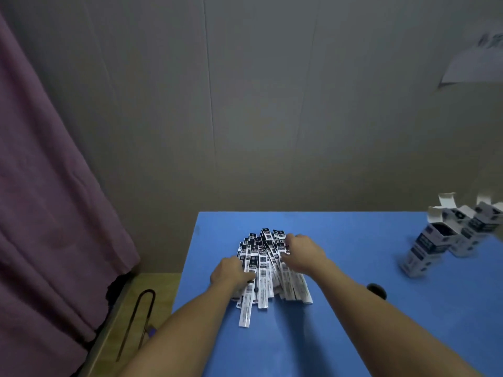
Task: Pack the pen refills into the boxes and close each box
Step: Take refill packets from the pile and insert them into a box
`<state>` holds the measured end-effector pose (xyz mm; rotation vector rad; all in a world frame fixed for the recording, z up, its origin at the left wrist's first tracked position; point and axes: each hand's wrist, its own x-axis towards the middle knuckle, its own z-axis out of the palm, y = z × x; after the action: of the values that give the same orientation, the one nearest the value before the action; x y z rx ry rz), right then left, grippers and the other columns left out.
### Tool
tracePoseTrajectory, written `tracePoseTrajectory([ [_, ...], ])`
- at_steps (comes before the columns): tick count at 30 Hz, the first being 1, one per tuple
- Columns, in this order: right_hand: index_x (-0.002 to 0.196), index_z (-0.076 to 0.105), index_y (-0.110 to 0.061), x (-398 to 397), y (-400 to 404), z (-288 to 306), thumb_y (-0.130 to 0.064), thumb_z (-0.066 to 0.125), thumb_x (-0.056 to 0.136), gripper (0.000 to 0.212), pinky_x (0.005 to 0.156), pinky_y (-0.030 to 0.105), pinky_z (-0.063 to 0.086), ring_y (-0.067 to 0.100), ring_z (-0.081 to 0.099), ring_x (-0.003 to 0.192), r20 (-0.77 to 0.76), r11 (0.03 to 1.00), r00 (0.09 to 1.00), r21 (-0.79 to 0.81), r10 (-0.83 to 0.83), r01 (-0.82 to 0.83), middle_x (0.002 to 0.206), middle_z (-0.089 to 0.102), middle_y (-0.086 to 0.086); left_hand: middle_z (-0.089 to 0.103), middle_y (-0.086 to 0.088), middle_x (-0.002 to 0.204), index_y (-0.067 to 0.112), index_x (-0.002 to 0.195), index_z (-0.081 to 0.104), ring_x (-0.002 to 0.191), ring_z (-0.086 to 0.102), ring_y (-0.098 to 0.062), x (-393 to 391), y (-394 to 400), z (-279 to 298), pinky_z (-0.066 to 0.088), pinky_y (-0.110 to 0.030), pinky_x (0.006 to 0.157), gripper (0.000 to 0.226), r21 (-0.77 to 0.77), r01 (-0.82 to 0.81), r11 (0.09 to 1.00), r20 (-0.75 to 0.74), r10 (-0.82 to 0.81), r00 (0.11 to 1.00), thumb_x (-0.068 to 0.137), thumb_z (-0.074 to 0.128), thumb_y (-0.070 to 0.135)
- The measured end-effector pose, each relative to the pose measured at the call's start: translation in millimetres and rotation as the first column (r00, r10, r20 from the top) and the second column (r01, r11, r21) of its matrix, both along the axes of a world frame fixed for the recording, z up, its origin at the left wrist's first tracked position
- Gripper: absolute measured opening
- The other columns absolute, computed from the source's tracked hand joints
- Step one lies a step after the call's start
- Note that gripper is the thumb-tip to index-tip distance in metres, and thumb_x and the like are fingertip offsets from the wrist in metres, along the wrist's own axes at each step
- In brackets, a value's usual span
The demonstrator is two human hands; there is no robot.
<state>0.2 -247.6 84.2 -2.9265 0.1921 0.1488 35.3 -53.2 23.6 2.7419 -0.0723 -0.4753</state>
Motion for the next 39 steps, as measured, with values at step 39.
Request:
tracePoseTrajectory([
  [39, 0.125, 0.051, -0.012, 22.6, -4.9, -9.6, -0.030, 0.054, 0.095, 0.036, 0.089, 0.043, 0.055, 0.023, 0.064, 0.096, -0.036, 0.995, 0.999, 0.096, 0.017, -0.014, 0.124, 0.058, 0.009, 0.051, 0.000, 0.087, 0.017, 0.082, 0.054, 0.085, 0.054, -0.020, 13.4, -14.9, 2.7, 0.046, -0.028, 0.074, 0.033, -0.362, -0.222, 0.905, -0.147, 0.180, 0.973, 0.077, 0.086, 0.023],
])
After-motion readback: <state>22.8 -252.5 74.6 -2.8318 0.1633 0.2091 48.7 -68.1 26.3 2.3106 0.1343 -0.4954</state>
